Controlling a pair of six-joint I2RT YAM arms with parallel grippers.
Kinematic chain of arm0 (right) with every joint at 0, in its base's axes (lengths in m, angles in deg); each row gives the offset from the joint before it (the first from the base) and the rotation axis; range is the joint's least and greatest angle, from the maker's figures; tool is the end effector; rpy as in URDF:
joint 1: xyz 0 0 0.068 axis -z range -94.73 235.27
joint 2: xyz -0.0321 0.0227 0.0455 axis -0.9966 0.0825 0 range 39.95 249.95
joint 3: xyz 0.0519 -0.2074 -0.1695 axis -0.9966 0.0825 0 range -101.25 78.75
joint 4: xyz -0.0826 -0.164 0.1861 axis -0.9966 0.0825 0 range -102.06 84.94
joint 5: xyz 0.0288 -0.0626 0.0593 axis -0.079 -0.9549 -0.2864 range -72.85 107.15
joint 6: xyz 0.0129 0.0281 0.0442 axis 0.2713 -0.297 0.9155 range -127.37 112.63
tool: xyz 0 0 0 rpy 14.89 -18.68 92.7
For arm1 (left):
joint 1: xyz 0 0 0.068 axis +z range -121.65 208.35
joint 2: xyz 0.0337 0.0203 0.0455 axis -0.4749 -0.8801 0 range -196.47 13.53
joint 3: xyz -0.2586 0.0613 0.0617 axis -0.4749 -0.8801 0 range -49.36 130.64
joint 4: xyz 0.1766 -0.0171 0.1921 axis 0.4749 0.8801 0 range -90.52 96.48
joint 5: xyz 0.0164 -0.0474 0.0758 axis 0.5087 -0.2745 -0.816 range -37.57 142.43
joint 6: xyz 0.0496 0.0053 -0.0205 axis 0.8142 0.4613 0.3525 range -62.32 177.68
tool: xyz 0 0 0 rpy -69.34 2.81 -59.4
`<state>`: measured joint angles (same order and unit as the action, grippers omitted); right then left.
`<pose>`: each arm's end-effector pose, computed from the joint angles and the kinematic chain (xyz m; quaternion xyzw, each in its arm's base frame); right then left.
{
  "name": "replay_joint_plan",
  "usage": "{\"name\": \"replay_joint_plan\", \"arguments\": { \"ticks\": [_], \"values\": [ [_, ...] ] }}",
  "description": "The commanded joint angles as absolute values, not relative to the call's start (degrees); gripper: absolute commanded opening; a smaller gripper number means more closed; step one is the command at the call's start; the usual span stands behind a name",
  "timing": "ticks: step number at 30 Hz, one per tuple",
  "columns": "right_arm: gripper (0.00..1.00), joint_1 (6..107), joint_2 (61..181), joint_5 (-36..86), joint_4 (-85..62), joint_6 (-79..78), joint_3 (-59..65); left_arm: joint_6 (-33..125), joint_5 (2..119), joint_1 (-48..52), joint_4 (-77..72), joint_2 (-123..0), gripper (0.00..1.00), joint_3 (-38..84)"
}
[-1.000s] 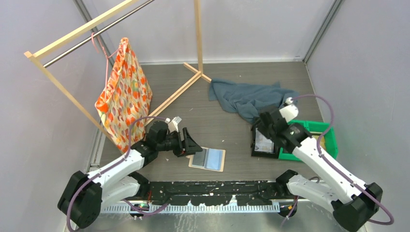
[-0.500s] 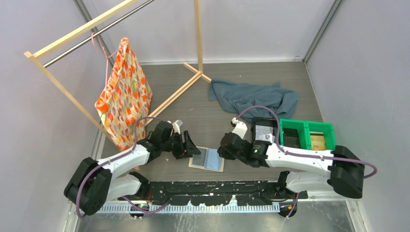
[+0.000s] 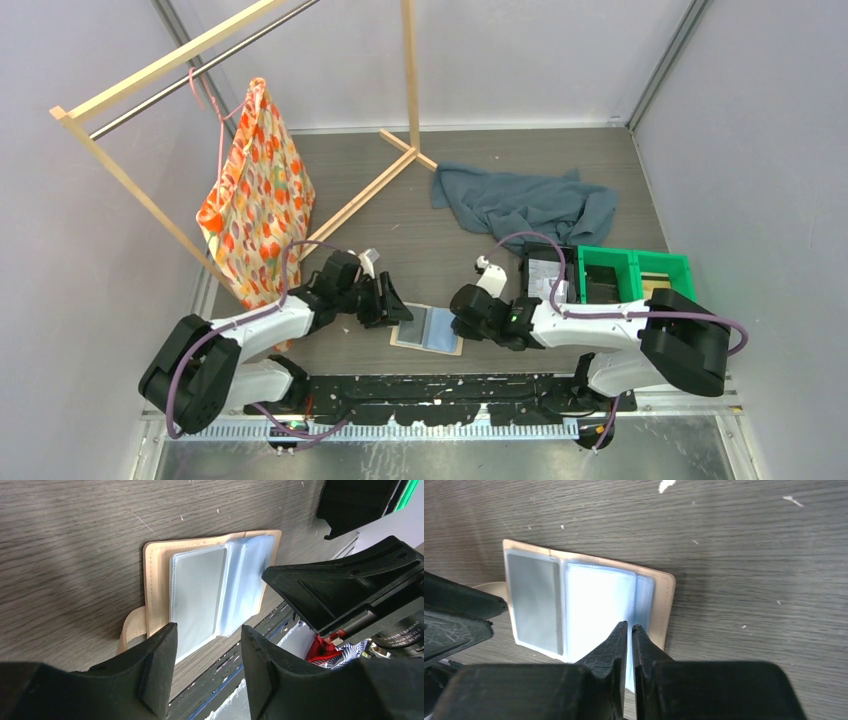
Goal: Take the credit cards out of the card holder
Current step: Remove the credit card from the card holder.
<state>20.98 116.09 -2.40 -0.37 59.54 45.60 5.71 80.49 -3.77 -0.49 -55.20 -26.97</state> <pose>0.1145 0.2102 0.1589 0.0730 0.9376 0.2054 0.2709 0.1685 -0.1257 0.1474 -0.0665 0.9027 -0.4086 0.1171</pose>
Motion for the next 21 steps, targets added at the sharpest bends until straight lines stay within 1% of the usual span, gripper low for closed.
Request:
{"name": "replay_joint_plan", "arguments": {
  "ticks": [1, 6, 9, 13, 21],
  "values": [
    [0.13, 20.73, 115.5, -5.92, 0.05, 61.16, 46.45, 7.36, 79.71, -3.55, -3.08, -56.23, 0.5, -25.72],
    [0.13, 20.68, 117.47, -7.01, 1.57, 61.74, 45.97, 7.23, 80.53, -3.63, -4.71, -58.36, 0.47, -25.72],
    [0.13, 20.74, 117.74, -6.88, 1.09, 62.3, 46.45, 7.31, 80.56, -3.87, -4.69, -58.62, 0.47, -25.48],
    [0.13, 20.72, 117.83, -7.03, 1.31, 62.77, 46.81, 7.83, 81.34, -4.31, -4.59, -59.49, 0.51, -24.86],
    [0.13, 20.73, 118.24, -7.26, 1.31, 63.31, 46.87, 5.2, 84.04, -5.73, -9.95, -60.99, 0.49, -25.05]
  ]
}}
